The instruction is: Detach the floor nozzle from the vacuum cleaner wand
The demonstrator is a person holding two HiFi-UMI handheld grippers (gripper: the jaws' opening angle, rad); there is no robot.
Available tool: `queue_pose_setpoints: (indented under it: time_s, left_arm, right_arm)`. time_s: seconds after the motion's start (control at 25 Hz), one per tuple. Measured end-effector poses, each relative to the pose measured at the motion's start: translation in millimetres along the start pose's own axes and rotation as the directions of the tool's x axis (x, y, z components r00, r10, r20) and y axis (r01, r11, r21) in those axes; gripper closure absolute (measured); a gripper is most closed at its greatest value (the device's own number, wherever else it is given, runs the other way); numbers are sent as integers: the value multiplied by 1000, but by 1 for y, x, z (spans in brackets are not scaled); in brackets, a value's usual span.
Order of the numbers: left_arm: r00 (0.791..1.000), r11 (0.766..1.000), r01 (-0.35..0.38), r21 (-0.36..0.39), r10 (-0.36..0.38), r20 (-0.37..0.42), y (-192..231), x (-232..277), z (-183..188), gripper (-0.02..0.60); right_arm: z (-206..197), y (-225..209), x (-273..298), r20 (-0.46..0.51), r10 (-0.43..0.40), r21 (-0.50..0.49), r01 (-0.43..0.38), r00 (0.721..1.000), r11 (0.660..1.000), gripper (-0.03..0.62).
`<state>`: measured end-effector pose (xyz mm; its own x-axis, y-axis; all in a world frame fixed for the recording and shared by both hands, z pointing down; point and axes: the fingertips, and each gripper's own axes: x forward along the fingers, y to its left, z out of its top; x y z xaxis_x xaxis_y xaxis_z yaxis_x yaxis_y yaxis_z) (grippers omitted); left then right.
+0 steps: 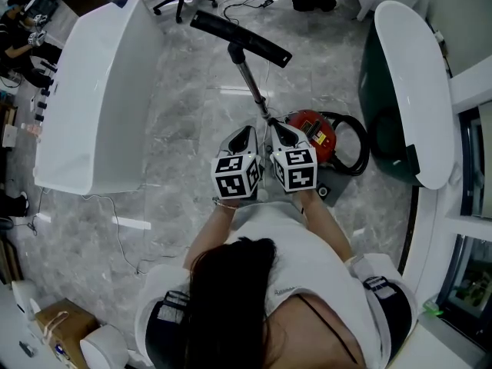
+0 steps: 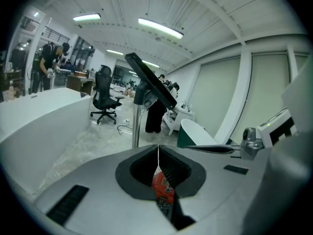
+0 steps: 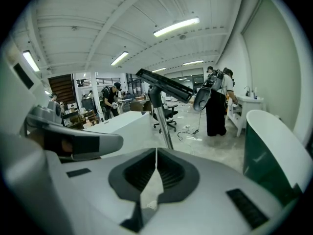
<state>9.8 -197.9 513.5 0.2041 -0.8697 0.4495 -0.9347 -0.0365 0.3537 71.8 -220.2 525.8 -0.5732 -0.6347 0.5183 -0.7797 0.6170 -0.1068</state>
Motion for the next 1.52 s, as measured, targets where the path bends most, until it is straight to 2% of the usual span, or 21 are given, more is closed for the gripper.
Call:
queue_pose_setpoints:
  time_s: [0.16,0.56,0.68,0.84,0.96,1.28,1.52]
  left_arm:
    - [999,999,35,-5,-35,7,-3,5,7,572]
    - [999,999,43,-20,-43,-9,4,14,11,571]
    - [999,999,40,-22,-40,4,7,15,13,572]
    - [998,999,43,-17,-42,41,8,15,22,572]
    - [998,999,33,-18,-32,55,12,18,26,572]
    - [999,999,28,-27,-26,47,20,29,30,571]
    - [996,999,35,-17,-34,77,20,34,39,572]
  right_arm:
    - [6,0,4,7,18,12,-18,1000,1000,578]
    - [20,1,11,54,32,9,-33,998,999,579]
    - [22,0,13,61,31,4,-32,998,999,578]
    - [31,-1,14,97,31,46,-36,995,998,577]
    - [36,0,19,105,35,29,-38,994,999,577]
    - [51,-9,26,129,2,7,-3,992,1000,577]
    - [62,-16,29,146,-20,-14,22,989,1000,577]
